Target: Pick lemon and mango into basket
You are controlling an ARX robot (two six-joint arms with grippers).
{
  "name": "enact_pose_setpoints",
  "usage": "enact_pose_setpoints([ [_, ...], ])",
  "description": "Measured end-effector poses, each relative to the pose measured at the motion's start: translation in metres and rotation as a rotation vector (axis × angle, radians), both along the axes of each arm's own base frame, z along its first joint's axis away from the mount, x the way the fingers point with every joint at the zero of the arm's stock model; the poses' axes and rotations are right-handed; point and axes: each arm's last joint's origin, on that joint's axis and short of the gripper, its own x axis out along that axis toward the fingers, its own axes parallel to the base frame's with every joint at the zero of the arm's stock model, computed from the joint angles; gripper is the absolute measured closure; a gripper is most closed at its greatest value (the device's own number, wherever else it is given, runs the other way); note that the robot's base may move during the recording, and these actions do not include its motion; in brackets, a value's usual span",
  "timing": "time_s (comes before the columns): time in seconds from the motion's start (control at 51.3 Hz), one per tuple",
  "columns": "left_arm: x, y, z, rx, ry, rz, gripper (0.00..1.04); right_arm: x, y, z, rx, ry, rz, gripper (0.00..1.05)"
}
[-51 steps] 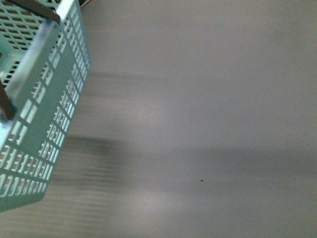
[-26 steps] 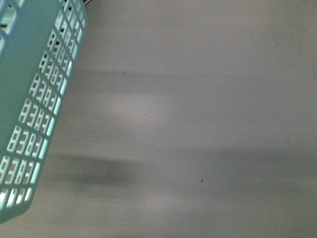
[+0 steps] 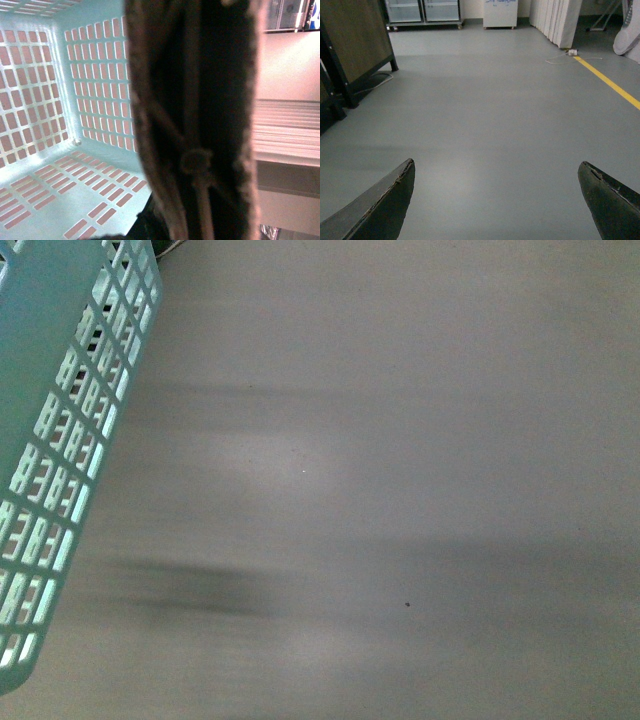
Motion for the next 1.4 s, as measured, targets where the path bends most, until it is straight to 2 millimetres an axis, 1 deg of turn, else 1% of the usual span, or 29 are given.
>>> enact_pose_setpoints([
  [1.403, 0.0002, -0.0001, -0.0002, 0.002, 0.002, -0.002, 1.01, 0.0, 0.0, 0.0, 0.0, 0.0, 0.0, 0.09],
])
